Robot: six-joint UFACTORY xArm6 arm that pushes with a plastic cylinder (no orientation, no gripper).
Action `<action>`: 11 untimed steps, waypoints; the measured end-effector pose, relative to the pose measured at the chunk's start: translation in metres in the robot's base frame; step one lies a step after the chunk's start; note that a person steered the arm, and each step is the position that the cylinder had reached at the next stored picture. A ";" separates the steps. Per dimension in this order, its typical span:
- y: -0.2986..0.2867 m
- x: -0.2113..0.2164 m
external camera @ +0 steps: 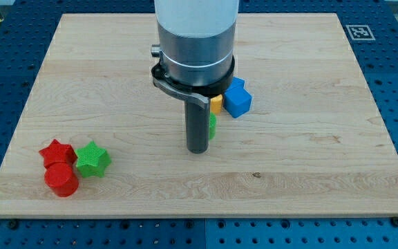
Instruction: Point your arm towards the red blocks
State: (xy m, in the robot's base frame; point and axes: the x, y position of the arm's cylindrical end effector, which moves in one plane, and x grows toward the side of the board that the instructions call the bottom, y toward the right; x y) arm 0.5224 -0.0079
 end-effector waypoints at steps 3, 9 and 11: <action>-0.012 -0.008; -0.169 0.092; -0.224 0.096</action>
